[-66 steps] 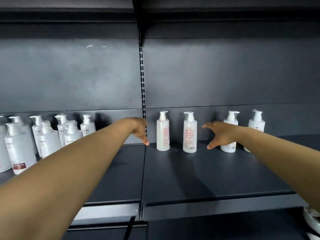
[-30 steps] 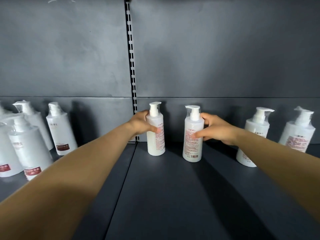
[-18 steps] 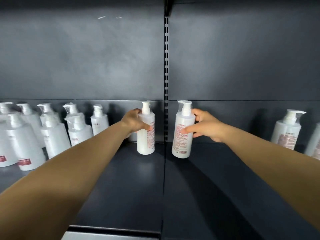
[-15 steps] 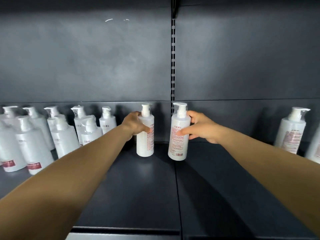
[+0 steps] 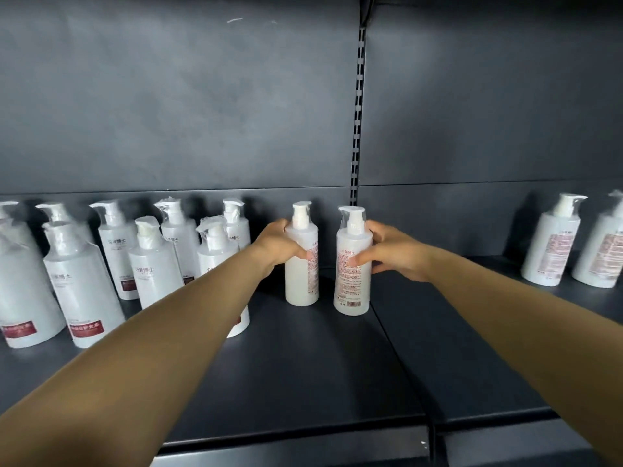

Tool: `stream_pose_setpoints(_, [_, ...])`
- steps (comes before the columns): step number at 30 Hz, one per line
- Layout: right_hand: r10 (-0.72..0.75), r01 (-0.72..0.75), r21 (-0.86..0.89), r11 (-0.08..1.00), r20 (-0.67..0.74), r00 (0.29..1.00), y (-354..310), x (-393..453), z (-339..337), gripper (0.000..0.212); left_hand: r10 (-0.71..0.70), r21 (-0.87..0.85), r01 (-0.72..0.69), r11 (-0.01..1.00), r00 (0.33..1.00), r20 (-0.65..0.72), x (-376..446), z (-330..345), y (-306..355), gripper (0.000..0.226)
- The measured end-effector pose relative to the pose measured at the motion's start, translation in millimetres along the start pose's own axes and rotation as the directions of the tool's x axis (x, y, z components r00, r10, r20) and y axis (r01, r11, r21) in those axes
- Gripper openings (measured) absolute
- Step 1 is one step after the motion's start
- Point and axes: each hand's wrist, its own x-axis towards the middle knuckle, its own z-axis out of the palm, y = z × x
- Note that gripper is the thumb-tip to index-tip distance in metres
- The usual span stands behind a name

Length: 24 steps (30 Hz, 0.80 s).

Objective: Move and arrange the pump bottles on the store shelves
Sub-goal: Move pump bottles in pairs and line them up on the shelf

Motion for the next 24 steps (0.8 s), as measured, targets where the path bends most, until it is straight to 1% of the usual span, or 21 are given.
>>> stream_pose_setpoints(2, [-0.009,0.009,0.012,1.0,0.035,0.999,-1,1,-3,0.058,0.017,-0.058,-0.015,0.998,1.0,0.026,0,-2,-2,0.062])
stream_pose_setpoints(4, [-0.023,0.023,-0.027,0.999,0.014,1.0,-1,3,-4,0.055,0.034,-0.059,-0.032,0.998,0.999,0.026,0,-1,-3,0.062])
stream_pose_setpoints(5, [-0.035,0.032,-0.074,0.997,-0.035,0.999,0,4,-2,0.055,0.037,-0.037,-0.036,0.999,0.999,0.016,0,-1,-4,0.062])
stream_pose_setpoints(7, [-0.064,0.027,-0.198,0.98,-0.184,0.981,1,6,1,0.059,0.046,0.037,-0.045,0.998,0.998,-0.039,0,0,-3,0.066])
stream_pose_setpoints(8, [-0.074,0.016,-0.24,0.971,-0.235,0.969,1,6,3,0.063,0.048,0.081,-0.042,0.996,0.996,-0.072,1,0,-3,0.07])
stream_pose_setpoints(9, [-0.067,0.008,-0.238,0.971,-0.243,0.968,1,6,3,0.065,0.041,0.108,-0.031,0.994,0.995,-0.087,2,-1,-3,0.073])
stream_pose_setpoints(10, [-0.044,0.005,-0.184,0.983,-0.21,0.977,0,6,2,0.064,0.032,0.104,-0.023,0.994,0.996,-0.081,3,-3,-2,0.073])
stream_pose_setpoints(12, [0.008,-0.011,-0.031,0.999,-0.092,0.996,-2,4,-6,0.056,0.0,0.0,0.0,1.0,1.0,-0.001,4,-9,3,0.062])
stream_pose_setpoints(13, [0.012,-0.011,0.001,1.0,-0.042,0.999,-3,2,-11,0.053,-0.009,-0.049,0.011,0.999,0.999,0.048,4,-12,6,0.056])
stream_pose_setpoints(14, [0.002,-0.002,-0.01,1.0,-0.013,1.0,-3,1,-15,0.051,-0.011,-0.063,0.015,0.998,0.997,0.07,6,-14,8,0.052])
stream_pose_setpoints(16, [-0.018,0.016,-0.085,0.996,-0.027,0.999,-3,1,-17,0.049,-0.014,0.001,0.014,1.0,0.999,0.051,9,-18,10,0.05])
stream_pose_setpoints(19, [-0.032,0.001,-0.202,0.979,-0.153,0.988,-4,4,-7,0.052,-0.028,0.108,0.03,0.994,0.999,-0.023,9,-18,11,0.053])
stream_pose_setpoints(20, [-0.035,0.004,-0.191,0.982,-0.155,0.987,-3,6,-5,0.054,-0.033,0.114,0.036,0.993,0.999,-0.028,9,-18,11,0.054])
stream_pose_setpoints(21, [-0.033,0.015,-0.137,0.99,-0.127,0.991,-4,7,-4,0.054,-0.048,0.096,0.049,0.994,0.999,-0.01,9,-19,13,0.052])
stream_pose_setpoints(23, [-0.036,0.035,-0.013,0.999,-0.043,0.998,-5,8,-4,0.052,-0.085,0.033,0.083,0.996,0.995,0.06,9,-23,15,0.045])
stream_pose_setpoints(24, [-0.043,0.043,0.012,0.999,-0.018,0.999,-6,8,-5,0.049,-0.092,0.015,0.091,0.996,0.992,0.082,10,-25,16,0.042])
